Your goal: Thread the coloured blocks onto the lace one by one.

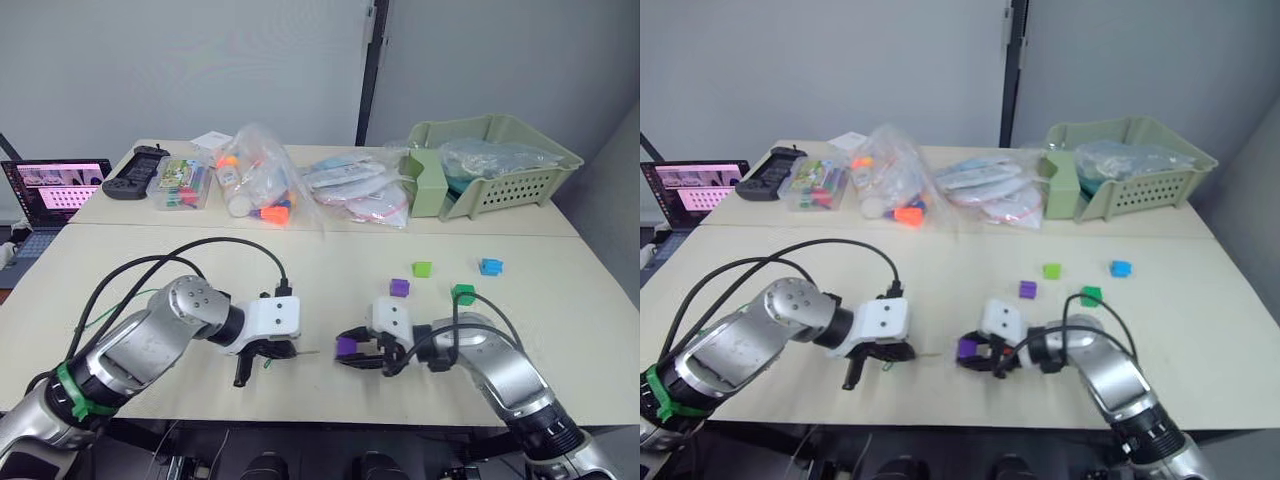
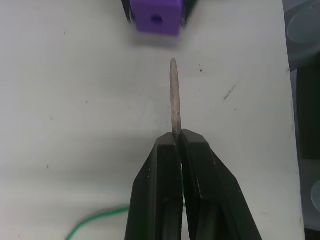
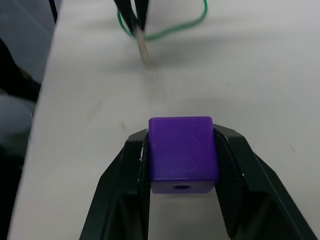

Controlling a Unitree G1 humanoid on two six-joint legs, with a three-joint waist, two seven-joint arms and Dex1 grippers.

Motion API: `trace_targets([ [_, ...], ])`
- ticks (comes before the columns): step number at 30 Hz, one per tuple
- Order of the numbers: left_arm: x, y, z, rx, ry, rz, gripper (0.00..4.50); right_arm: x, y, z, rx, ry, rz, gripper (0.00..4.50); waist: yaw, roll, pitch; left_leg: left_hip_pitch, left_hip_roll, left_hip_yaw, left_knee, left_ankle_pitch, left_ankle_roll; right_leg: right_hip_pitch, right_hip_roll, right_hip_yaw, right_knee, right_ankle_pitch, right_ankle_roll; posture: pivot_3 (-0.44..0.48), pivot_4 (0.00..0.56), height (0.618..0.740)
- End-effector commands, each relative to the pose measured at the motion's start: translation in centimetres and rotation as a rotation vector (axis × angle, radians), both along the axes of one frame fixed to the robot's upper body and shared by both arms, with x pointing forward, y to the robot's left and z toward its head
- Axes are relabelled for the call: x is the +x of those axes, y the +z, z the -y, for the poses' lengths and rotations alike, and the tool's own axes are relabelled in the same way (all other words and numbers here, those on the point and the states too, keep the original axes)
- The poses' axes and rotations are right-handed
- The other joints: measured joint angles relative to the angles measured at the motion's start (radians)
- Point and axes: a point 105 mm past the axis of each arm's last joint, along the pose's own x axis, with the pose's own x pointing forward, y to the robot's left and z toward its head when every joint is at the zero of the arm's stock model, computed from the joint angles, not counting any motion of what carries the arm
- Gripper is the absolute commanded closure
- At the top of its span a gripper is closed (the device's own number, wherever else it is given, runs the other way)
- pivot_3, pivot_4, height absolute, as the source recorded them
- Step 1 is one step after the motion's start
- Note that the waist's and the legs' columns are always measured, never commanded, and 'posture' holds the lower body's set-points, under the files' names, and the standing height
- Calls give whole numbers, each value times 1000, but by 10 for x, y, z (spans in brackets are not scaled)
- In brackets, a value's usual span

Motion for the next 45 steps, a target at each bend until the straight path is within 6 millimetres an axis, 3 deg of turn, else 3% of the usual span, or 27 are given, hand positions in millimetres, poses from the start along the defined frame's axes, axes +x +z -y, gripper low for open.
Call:
trace_targets([
  [1,3,4,0,37,-32,46,4500,-3,-2,-3,-16,-13,1,3318,2,0,0,0,0,1,0,0,0,0,0,0,0,0,0,0,150,740],
  [14,5,-17,0,215,-148,124,4500,-7,-30,-5,-120,51,-16,3318,1,0,0,0,0,2,0,0,0,1,1,0,-1,0,0,0,150,740],
  [23,8,-35,-2,212,-134,144,4500,-8,-33,-9,-106,54,-27,3318,-2,0,-1,6,2,2,0,0,0,6,2,0,-1,0,-1,0,150,740],
  [27,13,-33,0,200,-135,154,4500,-8,-32,-12,-98,57,-32,3318,-1,0,-1,15,2,2,0,0,0,16,2,0,-3,-1,1,0,150,740],
  [45,16,-7,14,168,-149,159,4500,-9,-33,-14,-87,37,-36,3318,-8,0,-1,14,4,1,-1,0,0,14,4,0,-3,-1,-1,0,150,740],
])
